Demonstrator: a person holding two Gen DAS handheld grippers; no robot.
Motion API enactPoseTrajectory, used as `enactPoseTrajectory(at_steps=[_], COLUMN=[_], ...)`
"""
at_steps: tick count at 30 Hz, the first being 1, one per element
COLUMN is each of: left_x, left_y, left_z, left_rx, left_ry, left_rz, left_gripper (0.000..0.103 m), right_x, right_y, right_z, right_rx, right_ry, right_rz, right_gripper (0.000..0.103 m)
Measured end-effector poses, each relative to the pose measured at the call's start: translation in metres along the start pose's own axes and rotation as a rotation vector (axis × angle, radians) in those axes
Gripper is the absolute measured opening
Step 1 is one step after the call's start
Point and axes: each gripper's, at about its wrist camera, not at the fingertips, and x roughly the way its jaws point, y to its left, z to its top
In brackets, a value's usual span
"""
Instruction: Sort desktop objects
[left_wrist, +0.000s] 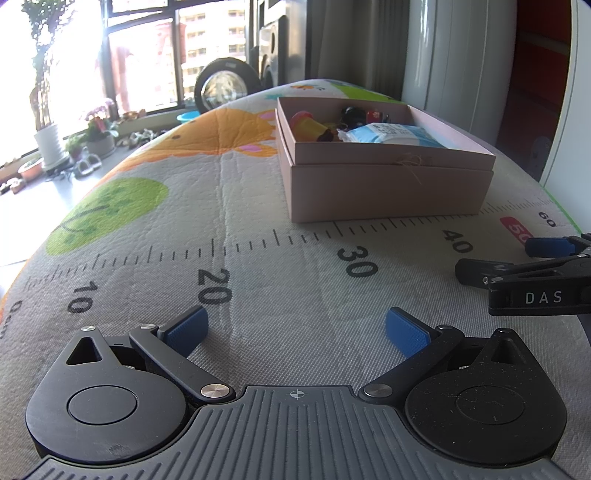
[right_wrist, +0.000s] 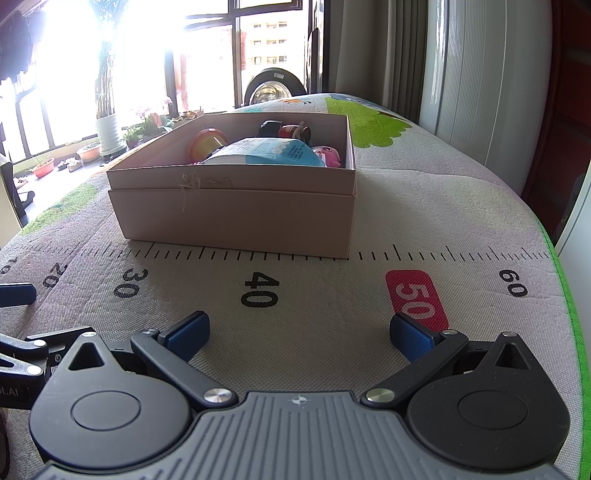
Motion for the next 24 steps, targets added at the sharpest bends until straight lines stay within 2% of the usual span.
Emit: enactPoseTrajectory(at_steps=[24], left_x=[0.0019], left_y=[-0.0002], left_z=[0.0002], left_rx=[-0.002], left_ry=[-0.001], left_rz=[-0.003], left_gripper=[0.103], right_x=[0.0003], right_y=[-0.0001], right_z=[0.0003], right_rx=[0.000], right_ry=[0.000], right_rz=[0.000], right_gripper=[0.103])
